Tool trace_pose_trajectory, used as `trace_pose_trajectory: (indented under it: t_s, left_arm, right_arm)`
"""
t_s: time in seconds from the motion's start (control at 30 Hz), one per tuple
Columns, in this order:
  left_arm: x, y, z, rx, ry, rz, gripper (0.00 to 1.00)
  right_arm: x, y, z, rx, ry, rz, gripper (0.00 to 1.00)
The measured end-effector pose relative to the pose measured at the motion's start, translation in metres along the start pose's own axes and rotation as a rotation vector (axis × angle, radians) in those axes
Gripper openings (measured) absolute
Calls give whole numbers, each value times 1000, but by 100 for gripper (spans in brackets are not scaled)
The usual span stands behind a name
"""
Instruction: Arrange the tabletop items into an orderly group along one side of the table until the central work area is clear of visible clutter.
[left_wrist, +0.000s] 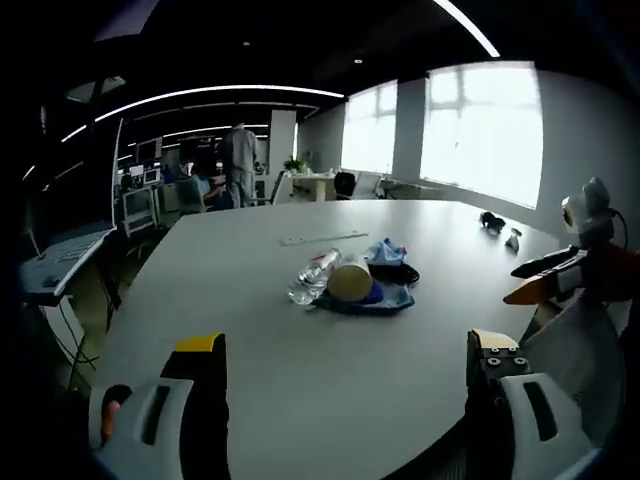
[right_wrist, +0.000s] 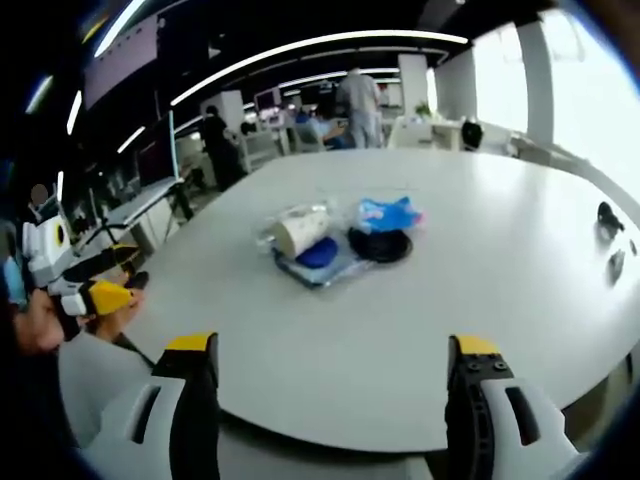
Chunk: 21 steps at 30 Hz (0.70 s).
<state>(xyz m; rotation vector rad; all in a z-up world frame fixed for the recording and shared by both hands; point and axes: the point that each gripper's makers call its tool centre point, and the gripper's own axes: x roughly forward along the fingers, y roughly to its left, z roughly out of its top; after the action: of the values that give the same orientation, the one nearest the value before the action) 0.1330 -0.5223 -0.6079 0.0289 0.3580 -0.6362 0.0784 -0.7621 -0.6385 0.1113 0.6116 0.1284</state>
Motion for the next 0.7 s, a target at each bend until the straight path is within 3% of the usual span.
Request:
trace_pose_trajectory:
  t_s: [0.43, 0.7]
  left_arm:
    - [1, -3, -1, 21, 13, -6, 99]
    - [1, 1, -1, -22, 3, -2, 99]
  right_arm:
    - [-1, -3, 2, 17, -4, -5, 92]
    - [-1, -8, 5, 52, -14, -12, 92]
